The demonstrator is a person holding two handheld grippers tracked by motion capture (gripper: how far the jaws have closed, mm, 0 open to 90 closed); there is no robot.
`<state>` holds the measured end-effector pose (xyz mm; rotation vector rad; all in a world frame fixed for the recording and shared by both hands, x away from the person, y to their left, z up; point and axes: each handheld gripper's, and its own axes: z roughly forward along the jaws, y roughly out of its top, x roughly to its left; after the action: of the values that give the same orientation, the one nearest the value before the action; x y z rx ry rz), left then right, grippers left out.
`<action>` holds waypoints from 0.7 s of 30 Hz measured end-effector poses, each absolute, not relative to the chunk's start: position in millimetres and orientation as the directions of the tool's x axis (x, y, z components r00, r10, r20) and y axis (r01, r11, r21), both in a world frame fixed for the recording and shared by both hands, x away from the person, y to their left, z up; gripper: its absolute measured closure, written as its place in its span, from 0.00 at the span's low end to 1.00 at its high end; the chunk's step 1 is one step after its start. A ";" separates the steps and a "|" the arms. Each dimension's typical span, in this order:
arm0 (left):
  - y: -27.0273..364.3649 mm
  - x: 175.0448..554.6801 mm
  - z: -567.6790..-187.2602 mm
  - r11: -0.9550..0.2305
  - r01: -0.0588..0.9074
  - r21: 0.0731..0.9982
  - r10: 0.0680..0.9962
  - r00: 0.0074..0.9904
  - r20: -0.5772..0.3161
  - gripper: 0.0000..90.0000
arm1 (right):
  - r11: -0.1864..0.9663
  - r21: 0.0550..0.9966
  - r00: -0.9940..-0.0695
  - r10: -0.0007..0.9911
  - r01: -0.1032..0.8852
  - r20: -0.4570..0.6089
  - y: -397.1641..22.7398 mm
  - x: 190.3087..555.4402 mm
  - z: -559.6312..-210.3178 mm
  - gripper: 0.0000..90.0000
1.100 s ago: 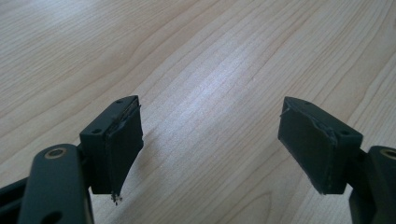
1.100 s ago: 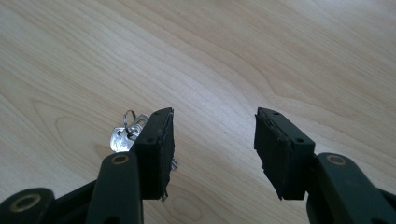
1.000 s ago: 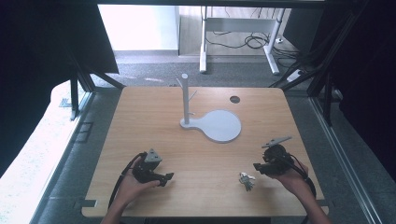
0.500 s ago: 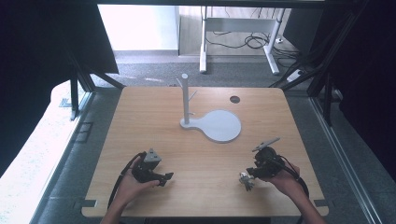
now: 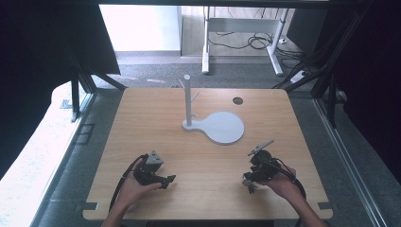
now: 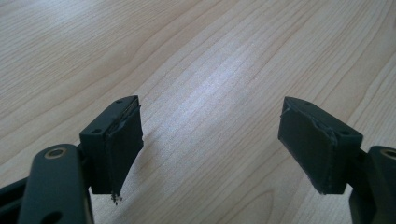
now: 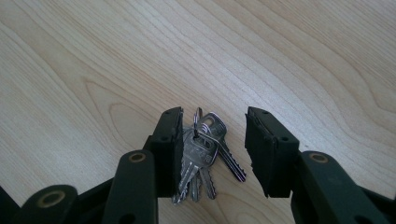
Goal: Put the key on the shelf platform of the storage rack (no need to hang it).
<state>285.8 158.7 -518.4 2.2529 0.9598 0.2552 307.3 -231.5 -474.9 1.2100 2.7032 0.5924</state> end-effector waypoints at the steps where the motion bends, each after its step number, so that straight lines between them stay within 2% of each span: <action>1: 158.7 285.7 -518.4 -0.507 0.570 0.647 0.700 0.710 -0.077 0.25 | 0.604 0.398 -0.673 0.738 0.691 0.048 -231.5 307.3 -474.9 0.64; 9: 157.9 285.7 -518.9 -0.511 0.571 0.642 0.700 0.711 -0.075 0.25 | 0.612 0.378 -0.678 0.733 0.694 0.057 -224.4 310.2 -481.2 0.67; 21: 158.4 286.4 -519.7 -0.512 0.571 0.642 0.699 0.711 -0.076 0.25 | 0.614 0.357 -0.677 0.732 0.704 0.076 -218.7 314.5 -486.7 0.78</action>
<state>286.4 158.4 -519.7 2.2596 0.9608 0.2519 314.5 -218.7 -486.7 1.2271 2.7526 0.5571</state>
